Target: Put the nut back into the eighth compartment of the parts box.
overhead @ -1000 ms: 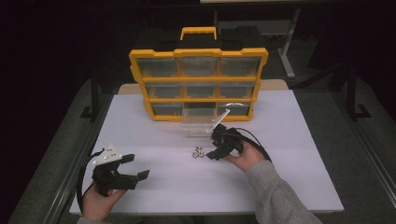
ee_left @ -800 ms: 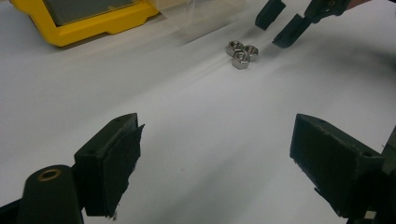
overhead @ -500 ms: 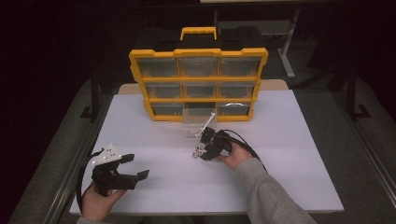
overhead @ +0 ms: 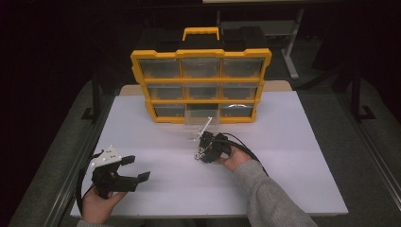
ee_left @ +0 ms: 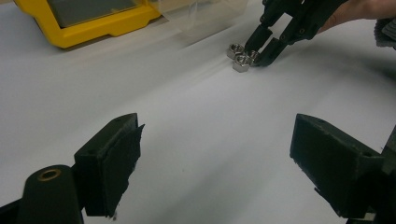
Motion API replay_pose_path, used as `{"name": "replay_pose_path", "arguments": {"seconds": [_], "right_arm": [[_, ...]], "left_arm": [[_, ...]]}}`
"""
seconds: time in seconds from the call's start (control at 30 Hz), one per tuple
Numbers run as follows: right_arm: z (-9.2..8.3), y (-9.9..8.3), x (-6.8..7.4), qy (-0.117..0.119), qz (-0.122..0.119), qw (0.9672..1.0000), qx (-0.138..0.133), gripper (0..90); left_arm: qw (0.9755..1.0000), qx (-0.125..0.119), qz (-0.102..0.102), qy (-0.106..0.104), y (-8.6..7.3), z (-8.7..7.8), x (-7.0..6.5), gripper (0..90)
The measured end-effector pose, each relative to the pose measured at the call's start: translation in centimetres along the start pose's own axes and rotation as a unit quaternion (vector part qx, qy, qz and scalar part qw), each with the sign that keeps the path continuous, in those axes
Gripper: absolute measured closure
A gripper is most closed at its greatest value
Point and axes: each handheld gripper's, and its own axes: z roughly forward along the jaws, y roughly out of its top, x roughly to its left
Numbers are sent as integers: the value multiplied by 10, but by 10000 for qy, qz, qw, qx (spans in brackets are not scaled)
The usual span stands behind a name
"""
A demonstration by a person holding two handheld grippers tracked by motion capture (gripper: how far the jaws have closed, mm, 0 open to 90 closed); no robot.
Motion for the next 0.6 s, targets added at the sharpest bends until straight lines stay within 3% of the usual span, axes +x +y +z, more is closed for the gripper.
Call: {"name": "replay_pose_path", "arguments": {"seconds": [0.27,0.6], "right_arm": [[0,0,1,-68,-129,9999,13,689],[-1,-1,-3,77,-172,9998,21,692]], "left_arm": [[10000,-34,-43,-5,0,0,-1,159],[10000,-20,-41,-3,0,0,0,159]]}}
